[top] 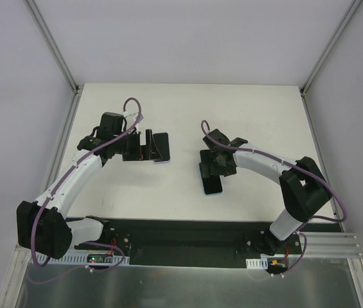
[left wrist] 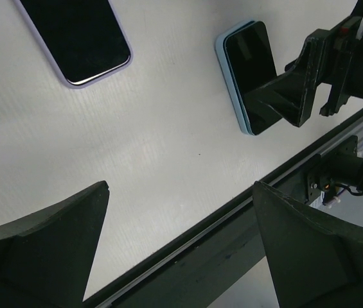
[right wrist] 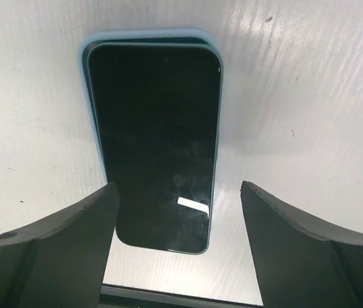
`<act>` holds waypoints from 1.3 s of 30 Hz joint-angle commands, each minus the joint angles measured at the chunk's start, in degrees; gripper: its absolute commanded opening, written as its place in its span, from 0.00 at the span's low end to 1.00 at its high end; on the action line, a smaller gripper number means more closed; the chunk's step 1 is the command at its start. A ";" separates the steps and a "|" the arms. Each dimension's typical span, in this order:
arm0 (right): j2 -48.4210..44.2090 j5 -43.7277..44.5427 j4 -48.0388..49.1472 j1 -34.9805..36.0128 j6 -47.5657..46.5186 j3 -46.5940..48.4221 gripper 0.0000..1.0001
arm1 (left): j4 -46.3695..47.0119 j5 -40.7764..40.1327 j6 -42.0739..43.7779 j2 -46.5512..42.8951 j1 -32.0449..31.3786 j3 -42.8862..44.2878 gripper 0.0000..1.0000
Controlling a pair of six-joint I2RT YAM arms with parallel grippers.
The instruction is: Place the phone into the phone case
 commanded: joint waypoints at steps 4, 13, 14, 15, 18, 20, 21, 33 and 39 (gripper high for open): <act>-0.16 -6.69 1.58 -3.20 -4.29 0.84 0.76 | 2.01 1.15 -7.06 1.54 -3.21 -0.50 0.89; 4.77 -12.92 6.41 -3.73 -5.96 -1.87 0.64 | 8.96 3.35 -15.77 2.94 -4.00 -5.42 0.82; 4.68 -13.37 7.80 -3.64 -5.79 -2.49 0.62 | 9.31 3.53 -16.04 3.30 -4.00 -5.77 0.81; 3.99 -13.81 8.60 -3.47 -5.79 -3.28 0.61 | 9.66 3.70 -16.39 3.73 -4.09 -6.13 0.81; 2.84 -15.48 10.63 -2.07 -5.79 -5.22 0.59 | 10.89 2.92 -16.83 4.35 -4.09 -7.79 0.77; 2.66 -15.57 10.98 -1.10 -5.61 -5.66 0.58 | 11.86 2.57 -17.09 4.70 -4.18 -8.85 0.76; 2.49 -15.74 11.24 0.04 -5.18 -5.84 0.58 | 12.04 2.56 -17.18 4.71 -4.27 -9.11 0.75; 1.00 -13.29 15.38 12.34 7.12 -6.36 0.53 | 14.06 2.57 -19.38 1.29 -6.99 -12.63 0.63; -6.03 -5.64 10.38 13.67 11.70 -6.46 0.63 | 14.67 1.42 -19.82 0.75 -7.69 -15.80 0.60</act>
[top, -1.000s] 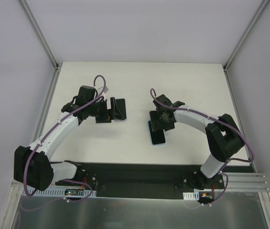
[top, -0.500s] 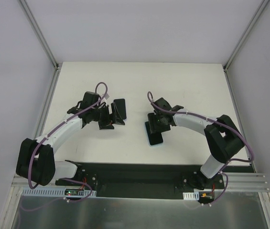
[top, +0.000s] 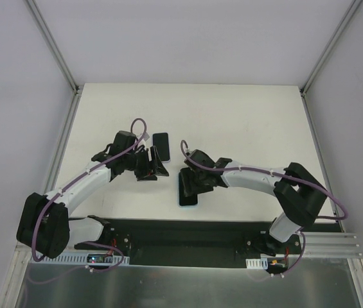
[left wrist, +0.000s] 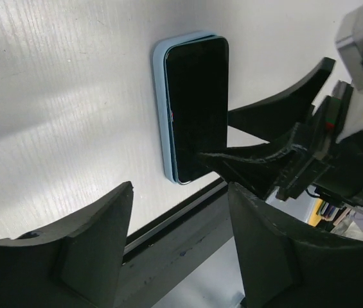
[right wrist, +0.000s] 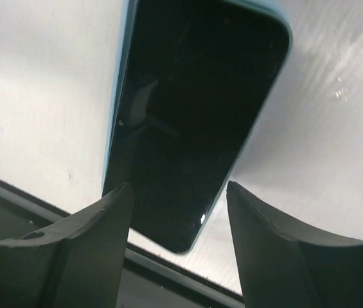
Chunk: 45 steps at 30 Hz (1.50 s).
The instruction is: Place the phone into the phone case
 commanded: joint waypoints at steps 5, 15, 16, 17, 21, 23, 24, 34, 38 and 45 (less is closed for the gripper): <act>-10.88 6.01 -7.64 0.25 5.58 -0.84 0.62 | 3.79 1.49 0.27 3.23 -1.05 -0.25 0.50; -14.32 3.89 -2.20 0.52 7.09 -7.00 0.41 | 8.28 3.87 -0.43 10.18 -3.69 0.62 0.45; -13.97 4.24 -2.28 0.52 6.38 -6.65 0.40 | 8.72 4.04 -0.87 11.14 -3.86 0.63 0.45; -13.71 4.86 -2.45 0.52 6.03 -6.29 0.40 | 9.33 4.48 -1.04 11.67 -4.21 0.63 0.44; -13.70 10.55 -3.94 0.25 5.85 -4.45 0.33 | 11.62 5.01 -1.31 14.31 -4.48 0.89 0.25; -13.44 12.76 -5.52 -0.01 6.29 -3.40 0.29 | 11.62 4.22 -0.87 15.54 -4.57 0.98 0.11; -13.18 14.51 -7.27 -0.10 6.38 -2.26 0.25 | 11.71 3.70 -0.87 15.98 -4.57 1.06 0.04; -6.77 15.77 -7.29 -0.63 7.34 -0.23 0.13 | 14.08 2.63 -1.57 21.87 -4.83 0.89 0.00; -3.60 14.10 -6.42 -0.54 8.05 1.17 0.07 | 15.48 3.34 -1.92 22.75 -4.83 0.80 0.00; -0.61 12.60 -5.09 -0.45 9.01 2.76 0.02 | 17.42 4.57 -2.89 24.15 -4.83 0.10 0.00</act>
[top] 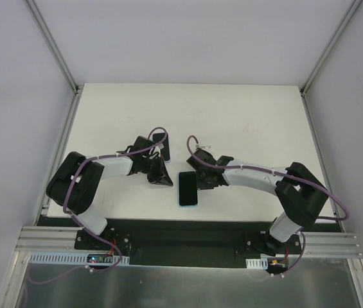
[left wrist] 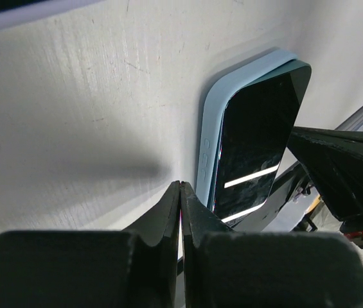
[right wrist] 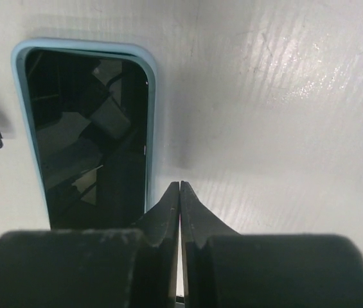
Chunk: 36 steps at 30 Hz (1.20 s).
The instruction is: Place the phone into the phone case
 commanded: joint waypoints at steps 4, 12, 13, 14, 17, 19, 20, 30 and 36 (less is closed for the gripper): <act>1.53 -1.00 2.35 0.58 2.75 2.56 0.02 | 4.12 1.99 -1.52 0.64 -0.64 -0.87 0.00; 4.52 -0.91 3.05 1.28 3.01 4.23 0.01 | 5.97 2.61 -2.40 2.30 -0.64 -1.57 0.00; 4.70 -0.91 3.14 1.46 2.84 4.32 0.01 | 6.23 2.52 -2.48 2.39 -0.64 -1.66 0.00; 4.79 -0.74 3.22 1.46 2.83 4.32 0.01 | 6.75 2.61 -2.66 2.48 -0.64 -1.75 0.00; 5.40 -0.65 3.66 1.55 2.40 4.23 0.01 | 7.63 2.87 -3.19 2.92 -0.64 -1.57 0.00; 5.58 -0.74 3.93 1.63 2.40 4.15 0.01 | 7.90 3.31 -3.54 3.27 -0.64 -1.40 0.00; 5.75 -0.91 4.10 1.72 2.31 4.15 0.01 | 7.99 3.66 -3.63 3.27 -0.72 -1.31 0.00; 4.35 0.84 3.58 2.07 2.57 3.36 0.03 | 7.55 0.59 -3.98 -2.94 -1.34 -3.24 0.00; -2.24 3.31 1.29 1.99 2.49 -0.42 0.15 | 1.58 -3.63 -2.05 -7.71 -1.34 -0.87 0.39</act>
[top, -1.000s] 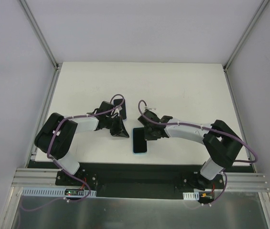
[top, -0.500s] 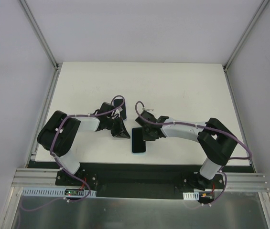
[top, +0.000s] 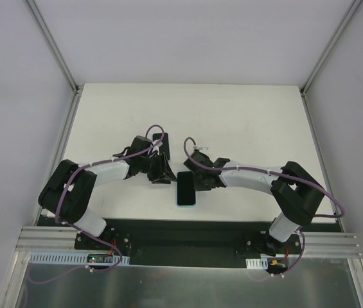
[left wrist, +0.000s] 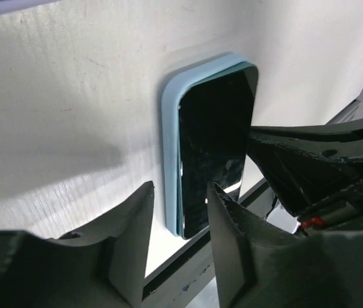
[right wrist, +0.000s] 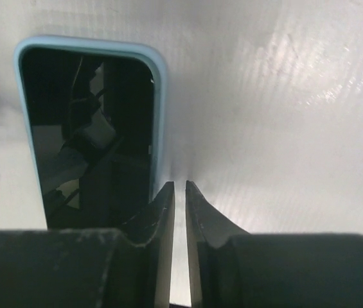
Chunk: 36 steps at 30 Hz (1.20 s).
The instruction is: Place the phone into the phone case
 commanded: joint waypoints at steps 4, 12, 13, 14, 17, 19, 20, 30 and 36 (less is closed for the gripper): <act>-9.43 2.41 0.62 0.35 1.37 -5.28 0.37 | -3.45 -2.98 1.85 -3.87 -0.60 3.61 0.46; -18.48 -6.37 18.19 -2.81 2.25 -17.50 0.66 | -3.28 -1.05 4.22 0.44 -0.68 5.20 0.51; -18.83 -6.99 19.77 -2.90 1.82 -18.03 0.70 | -3.36 -0.69 4.57 0.79 -0.68 5.55 0.51; -19.27 -8.04 21.18 -2.99 1.03 -18.39 0.72 | -3.28 -0.26 4.92 1.40 -0.68 5.81 0.51; -19.37 -10.41 25.40 -2.99 0.58 -19.71 0.76 | -3.28 0.28 6.07 2.81 -0.68 6.34 0.51; -19.10 -11.38 26.63 -2.91 0.41 -20.23 0.77 | -3.28 0.54 6.24 3.60 -0.68 6.69 0.50; -19.10 -12.17 28.55 -2.99 0.41 -20.93 0.78 | -3.19 0.89 6.16 4.48 -0.68 6.87 0.50; -16.21 -12.79 30.77 -2.99 0.05 -20.24 0.90 | -0.82 2.30 5.19 7.47 -1.03 7.22 0.49; -12.25 -12.88 28.57 -2.91 1.02 -17.69 0.90 | -0.73 3.00 3.87 9.14 -1.47 6.87 0.42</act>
